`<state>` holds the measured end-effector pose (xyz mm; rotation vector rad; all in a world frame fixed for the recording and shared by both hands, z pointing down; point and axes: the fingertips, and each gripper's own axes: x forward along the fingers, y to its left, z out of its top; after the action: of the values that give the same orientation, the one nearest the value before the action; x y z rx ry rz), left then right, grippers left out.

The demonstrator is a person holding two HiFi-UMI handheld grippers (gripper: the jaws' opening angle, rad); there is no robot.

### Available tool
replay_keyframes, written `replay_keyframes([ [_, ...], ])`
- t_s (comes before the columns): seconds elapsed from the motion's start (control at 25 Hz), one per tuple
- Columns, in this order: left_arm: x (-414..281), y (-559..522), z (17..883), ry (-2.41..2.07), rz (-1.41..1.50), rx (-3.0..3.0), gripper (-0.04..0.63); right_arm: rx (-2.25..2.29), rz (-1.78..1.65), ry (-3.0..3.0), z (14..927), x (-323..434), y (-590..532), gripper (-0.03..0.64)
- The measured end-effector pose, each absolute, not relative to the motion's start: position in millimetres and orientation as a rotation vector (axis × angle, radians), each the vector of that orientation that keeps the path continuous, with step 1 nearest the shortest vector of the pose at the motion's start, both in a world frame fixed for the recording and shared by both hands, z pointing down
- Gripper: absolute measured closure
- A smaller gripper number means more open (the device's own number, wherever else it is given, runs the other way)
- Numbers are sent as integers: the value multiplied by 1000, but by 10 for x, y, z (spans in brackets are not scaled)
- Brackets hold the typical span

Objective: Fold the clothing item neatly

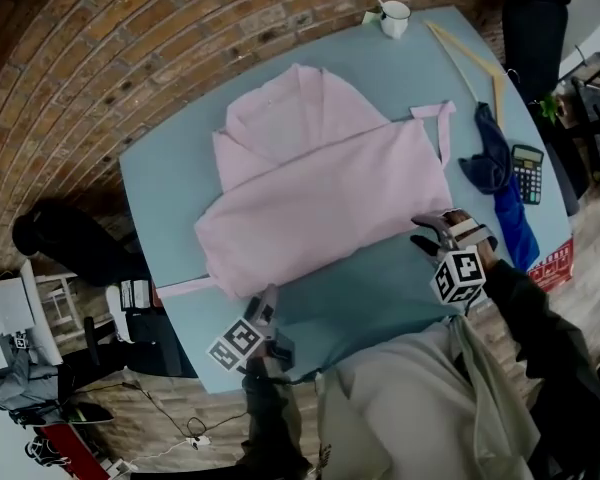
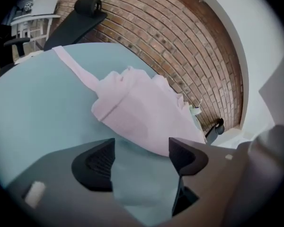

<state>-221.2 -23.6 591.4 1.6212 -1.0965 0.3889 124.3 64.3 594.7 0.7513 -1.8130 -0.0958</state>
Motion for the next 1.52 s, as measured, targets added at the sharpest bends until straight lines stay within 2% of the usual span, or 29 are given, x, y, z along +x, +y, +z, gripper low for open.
replay_keyframes([
  [0.04,-2193,-192,5928,-1081,408,1629,207,769,-65,-1824,5950,1241,677,417],
  [0.16,-2197,-176,5956,-1093,404,1612,192,810,-116,-1804,6003,1263,701,359],
  [0.32,-2236,-387,5897,-1168,323,1630,207,803,-272,-1717,6017,1272,598,345],
  [0.4,-2255,-512,5947,-1200,293,1601,219,784,-255,-1691,6034,1294,561,360],
  [0.44,-2272,-568,5967,-1213,272,1582,272,791,-260,-1662,6039,1337,518,363],
  [0.52,-2330,-670,5997,-1238,225,1557,321,815,-309,-1603,6064,1451,382,409],
  [0.56,-2357,-709,6021,-1248,209,1552,364,819,-329,-1597,6094,1483,319,442],
  [0.64,-2364,-741,6057,-1250,207,1561,458,807,-358,-1603,6147,1483,249,550],
  [0.72,-2338,-709,6021,-1243,221,1587,529,786,-390,-1587,6126,1461,271,560],
  [0.92,-2385,-434,5762,-1235,191,1604,543,876,-297,-1683,5777,1413,585,566],
  [1.28,-2547,580,5331,-1157,165,1563,545,775,-220,-1752,5268,1248,1573,568],
  [1.52,-2618,567,4911,-1138,127,1647,546,751,-201,-1788,4859,1195,1563,566],
])
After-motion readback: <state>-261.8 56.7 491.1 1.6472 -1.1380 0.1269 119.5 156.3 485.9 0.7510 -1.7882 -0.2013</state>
